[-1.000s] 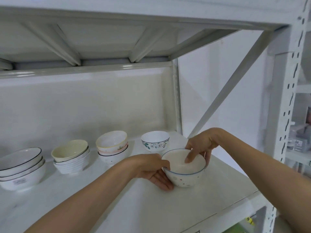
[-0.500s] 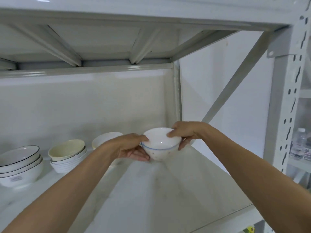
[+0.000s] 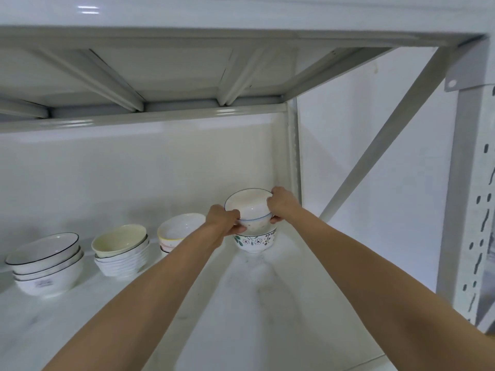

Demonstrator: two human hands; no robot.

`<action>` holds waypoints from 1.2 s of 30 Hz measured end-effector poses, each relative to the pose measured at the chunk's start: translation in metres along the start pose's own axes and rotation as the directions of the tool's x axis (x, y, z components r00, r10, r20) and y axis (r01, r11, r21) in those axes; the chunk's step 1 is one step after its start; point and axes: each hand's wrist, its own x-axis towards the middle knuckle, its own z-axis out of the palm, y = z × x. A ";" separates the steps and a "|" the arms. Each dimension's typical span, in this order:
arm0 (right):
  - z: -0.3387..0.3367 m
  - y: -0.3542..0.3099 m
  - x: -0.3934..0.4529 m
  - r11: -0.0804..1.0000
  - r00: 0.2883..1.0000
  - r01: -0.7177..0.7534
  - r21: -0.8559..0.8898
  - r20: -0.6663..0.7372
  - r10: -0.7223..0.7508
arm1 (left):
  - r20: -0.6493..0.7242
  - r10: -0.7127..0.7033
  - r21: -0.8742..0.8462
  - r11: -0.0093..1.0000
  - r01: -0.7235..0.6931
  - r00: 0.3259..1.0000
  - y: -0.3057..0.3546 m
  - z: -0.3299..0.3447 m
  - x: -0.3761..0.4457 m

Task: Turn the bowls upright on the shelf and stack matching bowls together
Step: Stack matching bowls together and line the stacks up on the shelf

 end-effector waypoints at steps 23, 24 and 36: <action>0.025 0.027 0.002 0.934 1.000 -0.010 -0.357 -0.027 0.001 | -0.091 -0.033 0.246 0.968 0.055 0.995 -0.023 0.014 0.007; 0.025 0.027 0.002 0.933 1.000 -0.007 -0.361 -0.020 -0.001 | -0.097 -0.012 0.279 0.959 0.039 0.995 -0.024 0.015 0.007; 0.032 -0.001 -0.003 0.927 0.962 0.126 -0.354 -0.183 -0.201 | -0.184 0.327 0.499 0.844 -0.199 0.927 -0.034 -0.019 -0.014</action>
